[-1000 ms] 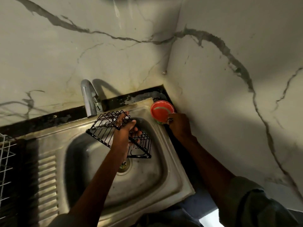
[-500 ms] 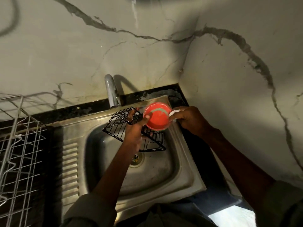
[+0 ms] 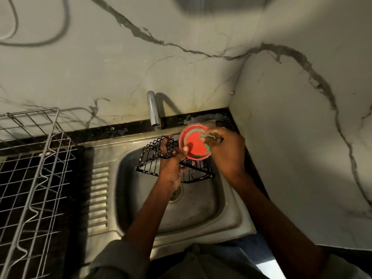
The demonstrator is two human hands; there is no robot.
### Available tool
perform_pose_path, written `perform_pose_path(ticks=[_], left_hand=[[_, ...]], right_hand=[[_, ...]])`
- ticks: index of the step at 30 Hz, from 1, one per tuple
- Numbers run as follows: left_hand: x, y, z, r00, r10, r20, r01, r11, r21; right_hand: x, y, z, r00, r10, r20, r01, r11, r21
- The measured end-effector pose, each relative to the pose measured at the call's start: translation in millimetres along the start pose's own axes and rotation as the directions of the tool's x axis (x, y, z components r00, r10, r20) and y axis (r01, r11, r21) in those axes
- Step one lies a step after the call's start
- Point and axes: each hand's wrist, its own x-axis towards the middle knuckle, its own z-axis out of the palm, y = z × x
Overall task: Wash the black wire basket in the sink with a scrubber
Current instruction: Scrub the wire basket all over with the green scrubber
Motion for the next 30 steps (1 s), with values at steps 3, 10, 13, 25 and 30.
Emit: perform_pose_path(ticks=[3,10,13,25,30], left_hand=[[-4,-5,-2,1.0,-0.013,0.004,0.013,0.999,-0.04],[-7,-14,-4,0.999,-0.048,-0.009,0.046,0.985,-0.165],[-5,-13,-7,0.998,-0.06,-0.018,0.056,0.983,-0.177],[-1,-14,-11,0.994,-0.11,0.003,0.109,0.988,-0.105],[4,-7,-19,0.995,-0.1,0.0,0.1,0.99,-0.1]], right_hand=[[-4,-18,20,0.992,-0.041,0.118,0.076,0.947,-0.311],[-5,-31,50,0.978,0.054,0.201,0.043,0.895,-0.444],[-11,-25,49,0.974,0.015,0.226,0.094,0.881,-0.463],[-9,-23,56,0.97,0.032,0.24,0.113,0.815,-0.569],[1,-19,48,0.874,-0.077,0.479,0.289,0.876,-0.387]])
